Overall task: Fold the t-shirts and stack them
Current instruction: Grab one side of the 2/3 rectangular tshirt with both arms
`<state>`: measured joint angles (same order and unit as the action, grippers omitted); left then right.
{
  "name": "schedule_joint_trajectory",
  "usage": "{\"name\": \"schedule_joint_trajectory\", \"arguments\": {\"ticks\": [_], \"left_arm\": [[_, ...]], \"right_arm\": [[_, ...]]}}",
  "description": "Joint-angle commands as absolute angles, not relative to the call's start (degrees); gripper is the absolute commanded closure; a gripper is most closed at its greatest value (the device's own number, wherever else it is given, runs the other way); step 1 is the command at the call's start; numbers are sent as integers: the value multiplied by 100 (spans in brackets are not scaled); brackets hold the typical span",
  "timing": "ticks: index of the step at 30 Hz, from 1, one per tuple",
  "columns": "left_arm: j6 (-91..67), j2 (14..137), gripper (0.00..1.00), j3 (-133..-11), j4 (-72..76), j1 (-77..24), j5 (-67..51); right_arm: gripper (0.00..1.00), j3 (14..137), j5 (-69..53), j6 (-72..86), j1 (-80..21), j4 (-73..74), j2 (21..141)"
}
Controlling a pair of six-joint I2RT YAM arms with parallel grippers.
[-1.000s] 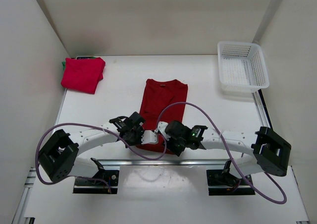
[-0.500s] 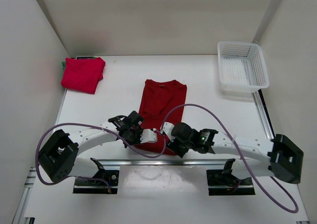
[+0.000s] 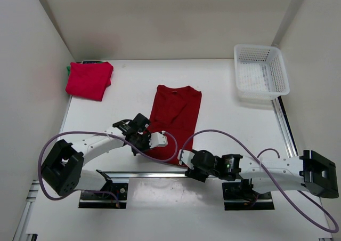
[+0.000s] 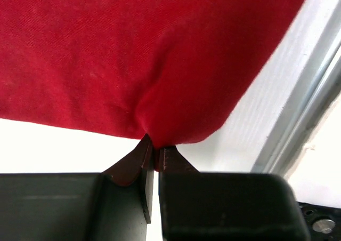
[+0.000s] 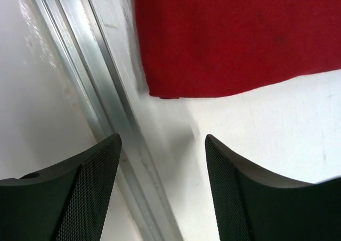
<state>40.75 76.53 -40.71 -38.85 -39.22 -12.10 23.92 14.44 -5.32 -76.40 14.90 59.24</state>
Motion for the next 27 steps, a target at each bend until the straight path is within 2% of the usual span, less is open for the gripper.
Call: {"name": "schedule_joint_trajectory", "arguments": {"ticks": [1, 8, 15, 21, 27], "left_arm": [[4025, 7629, 96, -4219, -4016, -3867, -1713], [4052, 7726, 97, -4254, -4008, -3920, -1635], [3999, 7734, 97, -4306, -3964, -3771, -1679], [3938, 7734, 97, -4341, -3955, -3815, -1696], [3920, 7761, 97, -4386, -3938, -3814, -1696]], "right_arm": [[30, 2390, 1564, -1079, -7656, 844, 5827], [33, 2329, 1591, -1652, -7937, 502, 5950], [35, 2128, 1379, -1898, -7788, 133, 6249], [43, 2294, 1362, -1977, -7461, -130, 6706], [43, 2303, 1625, -2056, -7497, -369, 6776]]}}
